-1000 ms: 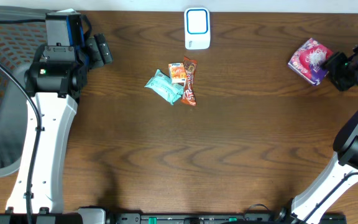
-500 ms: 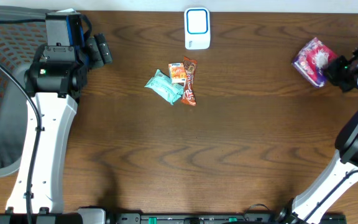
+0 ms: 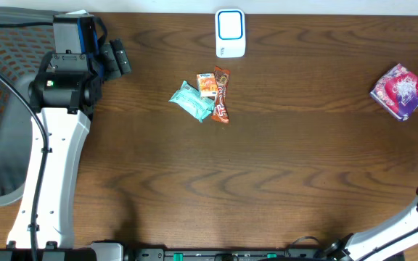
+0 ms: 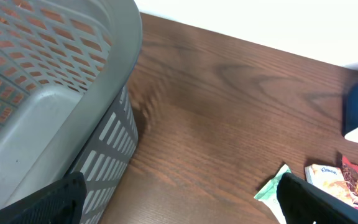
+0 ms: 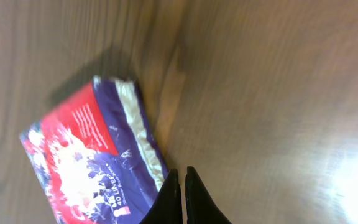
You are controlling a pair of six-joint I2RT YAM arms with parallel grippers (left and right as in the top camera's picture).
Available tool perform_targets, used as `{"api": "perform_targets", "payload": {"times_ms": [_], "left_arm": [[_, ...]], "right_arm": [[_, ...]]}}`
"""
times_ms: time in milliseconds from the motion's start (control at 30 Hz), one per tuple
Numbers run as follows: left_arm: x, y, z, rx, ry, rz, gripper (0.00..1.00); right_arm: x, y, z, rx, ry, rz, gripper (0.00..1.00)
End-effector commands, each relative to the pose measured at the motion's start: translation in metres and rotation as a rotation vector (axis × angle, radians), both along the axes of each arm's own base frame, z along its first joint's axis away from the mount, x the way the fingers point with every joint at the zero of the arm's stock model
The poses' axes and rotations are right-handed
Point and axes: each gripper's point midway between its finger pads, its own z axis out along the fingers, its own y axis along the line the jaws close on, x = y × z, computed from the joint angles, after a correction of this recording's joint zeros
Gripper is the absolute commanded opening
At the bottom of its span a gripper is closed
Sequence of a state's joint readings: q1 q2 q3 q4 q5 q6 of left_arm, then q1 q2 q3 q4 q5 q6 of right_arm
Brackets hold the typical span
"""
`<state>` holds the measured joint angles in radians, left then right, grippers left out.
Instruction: Scan the item barcode
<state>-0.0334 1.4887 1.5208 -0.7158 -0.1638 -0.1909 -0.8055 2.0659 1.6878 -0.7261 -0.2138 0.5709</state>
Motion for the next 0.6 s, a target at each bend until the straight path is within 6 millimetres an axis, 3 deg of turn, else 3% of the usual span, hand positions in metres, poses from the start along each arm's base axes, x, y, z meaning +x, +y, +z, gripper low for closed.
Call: {"api": "perform_targets", "payload": {"times_ms": [0,167,267,367,433,567], "left_arm": [[0.001,0.004,-0.002,0.000,0.006,0.023,0.98],[0.001,0.004,-0.002,0.000,0.006,0.023,0.98],[0.001,0.004,-0.002,0.000,0.006,0.023,0.98],[0.001,0.004,-0.002,0.000,0.006,0.023,0.98],[0.001,0.004,-0.002,0.000,0.006,0.023,0.98],[0.001,0.004,-0.002,0.000,0.006,0.023,0.98]], "right_arm": [[0.003,-0.001,0.037,-0.044,-0.068,0.023,0.01],[0.028,0.035,0.066,-0.107,-0.140,0.260,0.01],[0.043,0.063,0.065,-0.114,-0.127,0.361,0.01],[0.053,0.102,0.053,-0.102,-0.076,0.507,0.01],[0.053,0.136,0.035,-0.080,0.013,0.614,0.01],[0.051,0.155,0.002,-0.127,0.202,0.652,0.01]]}}
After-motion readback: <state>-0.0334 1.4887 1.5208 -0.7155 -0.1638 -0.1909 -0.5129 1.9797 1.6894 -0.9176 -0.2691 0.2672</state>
